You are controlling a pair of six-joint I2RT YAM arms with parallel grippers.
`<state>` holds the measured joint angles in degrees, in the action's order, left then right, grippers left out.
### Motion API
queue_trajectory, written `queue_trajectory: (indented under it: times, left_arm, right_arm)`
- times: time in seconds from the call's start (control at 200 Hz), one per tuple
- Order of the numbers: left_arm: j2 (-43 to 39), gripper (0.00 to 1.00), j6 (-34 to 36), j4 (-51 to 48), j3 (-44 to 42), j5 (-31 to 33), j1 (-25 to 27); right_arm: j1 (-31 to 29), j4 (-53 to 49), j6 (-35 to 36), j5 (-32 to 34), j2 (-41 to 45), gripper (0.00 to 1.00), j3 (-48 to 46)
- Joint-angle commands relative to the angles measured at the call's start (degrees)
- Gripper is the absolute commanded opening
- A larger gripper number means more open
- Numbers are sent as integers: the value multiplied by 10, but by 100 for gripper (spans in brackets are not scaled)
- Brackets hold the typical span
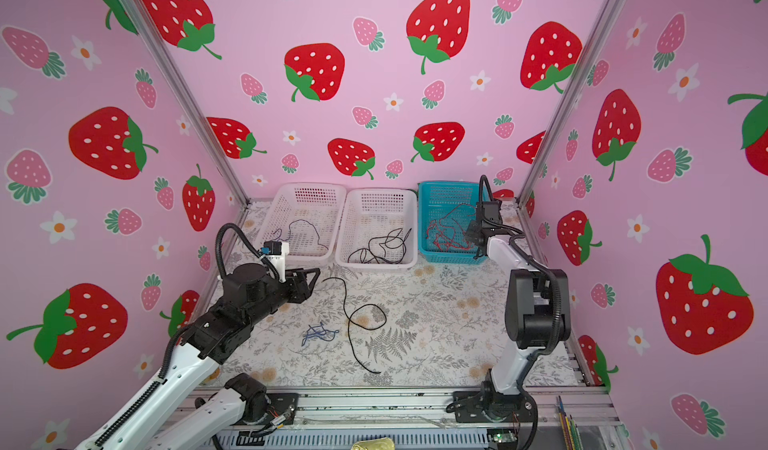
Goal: Untangle the cables
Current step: 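Lower the red wire into the teal basket and open the right gripper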
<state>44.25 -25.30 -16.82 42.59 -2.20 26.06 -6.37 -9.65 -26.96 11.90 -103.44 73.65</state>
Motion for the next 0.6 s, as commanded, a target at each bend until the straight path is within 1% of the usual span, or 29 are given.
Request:
queue_trajectory:
  times: [0.0, 0.14, 0.29, 0.475, 0.52, 0.595]
  left_arm:
    - [1, 58, 1, 12, -1, -7, -4]
    - [2, 58, 0, 12, -1, -8, -6]
    - [4, 58, 1, 12, -1, -9, -7]
    - [6, 58, 0, 12, -1, -11, -10]
    - [6, 58, 0, 12, -1, -11, -11]
    - [6, 58, -1, 12, 0, -11, -12]
  right_arm:
    - [5, 15, 5, -12, -36, 0, 34]
    - [4, 21, 17, -60, -81, 0, 62]
    - [2, 29, 23, -85, -102, 0, 77]
    - [-11, 23, 33, -75, -102, 0, 84]
    - [-14, 22, 36, -69, -95, 3, 84]
    - [-17, 21, 37, -64, -81, 11, 87]
